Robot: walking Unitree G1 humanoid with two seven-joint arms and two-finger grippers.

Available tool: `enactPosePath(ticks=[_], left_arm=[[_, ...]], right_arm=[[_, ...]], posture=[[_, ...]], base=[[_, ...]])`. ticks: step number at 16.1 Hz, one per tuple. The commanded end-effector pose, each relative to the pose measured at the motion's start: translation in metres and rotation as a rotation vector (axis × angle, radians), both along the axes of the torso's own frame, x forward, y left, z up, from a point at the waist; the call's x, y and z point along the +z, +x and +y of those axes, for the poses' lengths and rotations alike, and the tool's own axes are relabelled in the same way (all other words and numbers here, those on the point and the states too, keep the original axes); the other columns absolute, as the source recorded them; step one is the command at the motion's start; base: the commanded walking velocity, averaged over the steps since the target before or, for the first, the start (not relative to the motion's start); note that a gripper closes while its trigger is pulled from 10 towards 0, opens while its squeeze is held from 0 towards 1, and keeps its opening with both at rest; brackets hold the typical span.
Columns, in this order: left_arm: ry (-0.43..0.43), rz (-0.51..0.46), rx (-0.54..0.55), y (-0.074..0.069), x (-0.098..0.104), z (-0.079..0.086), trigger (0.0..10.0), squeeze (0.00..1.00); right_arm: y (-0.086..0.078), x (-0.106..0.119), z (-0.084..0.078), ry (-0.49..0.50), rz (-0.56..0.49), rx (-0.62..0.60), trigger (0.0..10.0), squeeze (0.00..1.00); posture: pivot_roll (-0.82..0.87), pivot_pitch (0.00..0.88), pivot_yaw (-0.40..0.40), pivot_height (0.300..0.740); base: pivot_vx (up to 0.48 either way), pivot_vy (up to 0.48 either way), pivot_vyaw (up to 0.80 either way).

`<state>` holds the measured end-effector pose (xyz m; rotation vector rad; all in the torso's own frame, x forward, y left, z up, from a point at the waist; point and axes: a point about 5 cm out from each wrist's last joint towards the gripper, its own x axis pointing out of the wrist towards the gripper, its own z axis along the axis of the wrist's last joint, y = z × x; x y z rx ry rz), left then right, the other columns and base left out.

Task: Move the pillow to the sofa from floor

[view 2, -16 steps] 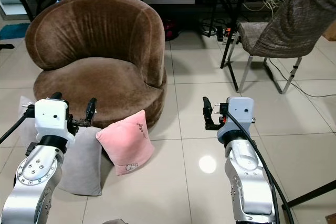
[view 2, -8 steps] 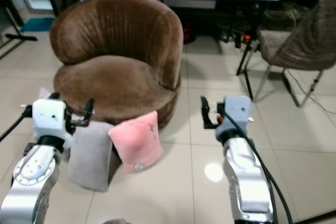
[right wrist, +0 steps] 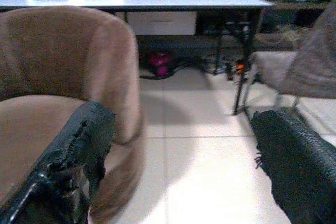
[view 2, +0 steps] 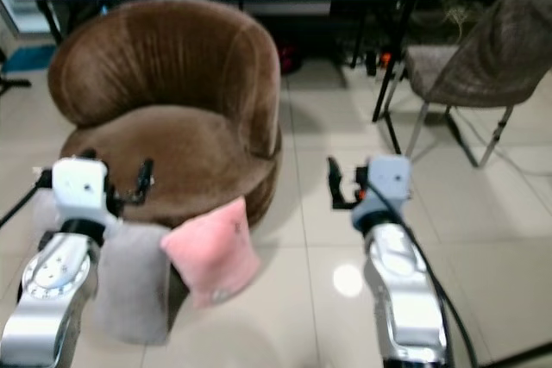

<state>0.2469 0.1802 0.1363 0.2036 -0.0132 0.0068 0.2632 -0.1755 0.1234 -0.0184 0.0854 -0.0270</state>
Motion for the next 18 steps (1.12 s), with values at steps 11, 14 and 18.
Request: enactPosePath(ticks=[11,14,18], left_arm=[[-0.013,0.001,-0.016,0.0028,0.0000,-0.0041,10.0,0.00],[-0.014,-0.001,-0.017,0.0039,0.0003,-0.0043,10.0,0.00],[-0.012,0.000,-0.023,0.0053,0.0001,-0.0054,10.0,0.00]], right_arm=[[0.0070,0.0077,-0.0035,-0.072,-0.031,0.025,10.0,0.00],[0.0087,0.0075,-0.0039,-0.063,-0.030,0.019,10.0,0.00],[0.0083,0.0061,-0.0077,-0.071,-0.029,0.010,10.0,0.00]], posture=[[-0.01,0.000,0.018,0.740],[-0.01,0.000,0.022,0.740],[-0.02,0.000,0.026,0.740]], base=[[0.356,0.000,0.19],[0.359,0.000,0.27],[0.356,0.000,0.00]])
